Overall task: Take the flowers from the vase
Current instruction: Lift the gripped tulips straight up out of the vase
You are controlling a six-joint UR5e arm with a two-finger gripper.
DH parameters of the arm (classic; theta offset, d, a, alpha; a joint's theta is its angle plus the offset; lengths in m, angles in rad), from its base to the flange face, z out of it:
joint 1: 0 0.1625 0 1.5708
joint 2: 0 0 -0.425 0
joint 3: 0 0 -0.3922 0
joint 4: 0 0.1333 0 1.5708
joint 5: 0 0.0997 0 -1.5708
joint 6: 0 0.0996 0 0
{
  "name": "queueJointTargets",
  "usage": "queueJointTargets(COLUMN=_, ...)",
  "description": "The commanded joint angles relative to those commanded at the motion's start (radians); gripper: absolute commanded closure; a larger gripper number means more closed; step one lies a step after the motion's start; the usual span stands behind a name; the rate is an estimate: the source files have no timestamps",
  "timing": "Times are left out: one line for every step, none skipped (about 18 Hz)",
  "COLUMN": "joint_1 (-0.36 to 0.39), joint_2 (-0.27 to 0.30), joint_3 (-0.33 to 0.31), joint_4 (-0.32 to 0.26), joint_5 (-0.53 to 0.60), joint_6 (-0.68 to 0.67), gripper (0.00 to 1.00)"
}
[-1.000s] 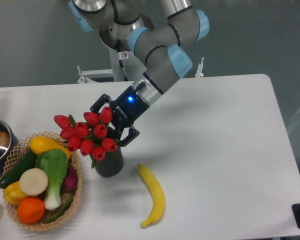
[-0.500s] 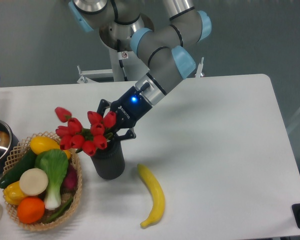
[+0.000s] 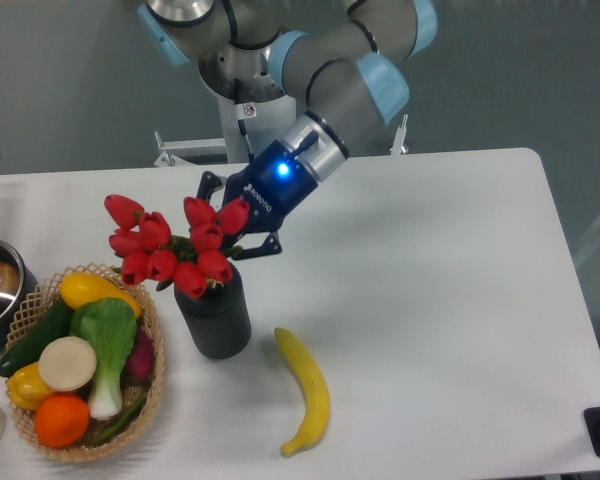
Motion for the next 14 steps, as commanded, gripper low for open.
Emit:
queueJointTargets(joint_1=0.002, joint_2=-0.002, joint_3=0.014, joint_4=0.0, joint_5=-0.008, joint_6=-0.029, gripper=1.0)
queueJointTargets(joint_1=0.002, joint_2=-0.002, joint_3=0.028, joint_4=0.0, joint_5=-0.021, joint_6=-0.058, gripper=1.0)
queueJointTargets(joint_1=0.005, joint_2=-0.002, joint_3=0.038, joint_4=0.0, joint_5=-0.043, joint_6=-0.092, gripper=1.0)
queueJointTargets(joint_1=0.009, joint_2=-0.003, joint_3=0.048, joint_4=0.0, joint_5=-0.061, joint_6=-0.12, gripper=1.0)
queueJointTargets(joint_1=0.021, joint_2=-0.003, joint_3=0.052, joint_4=0.0, joint_5=-0.075, joint_6=-0.134, gripper=1.0)
queueJointTargets(joint_1=0.029, joint_2=-0.003, joint_3=0.055, joint_4=0.0, joint_5=-0.087, joint_6=-0.135, gripper=1.0)
queueJointTargets(joint_1=0.037, joint_2=-0.003, joint_3=0.057, joint_4=0.0, joint_5=-0.097, joint_6=-0.137, gripper=1.0)
queueJointTargets(joint_1=0.043, joint_2=-0.003, joint_3=0.061, joint_4=0.0, joint_5=-0.109, joint_6=-0.137, gripper=1.0)
queueJointTargets(joint_1=0.048, joint_2=-0.003, joint_3=0.069, joint_4=-0.002, joint_5=-0.124, joint_6=-0.138, gripper=1.0)
queueJointTargets(joint_1=0.061, joint_2=-0.003, joint_3=0.074, joint_4=-0.002, joint_5=-0.142, joint_6=-0.145, gripper=1.0)
queueJointTargets(joint_1=0.083, joint_2=-0.003, joint_3=0.081, joint_4=-0.002, joint_5=-0.168, joint_6=-0.157, gripper=1.0)
queueJointTargets(joint_1=0.101, joint_2=-0.003, joint_3=0.089, joint_4=-0.002, joint_5=-0.199, joint_6=-0.166, gripper=1.0)
queueJointTargets(joint_1=0.121, joint_2=-0.003, joint_3=0.095, joint_4=-0.002, joint_5=-0.221, joint_6=-0.168, gripper=1.0)
queueJointTargets(joint_1=0.141, joint_2=-0.003, joint_3=0.106, joint_4=-0.002, joint_5=-0.232, joint_6=-0.166, gripper=1.0)
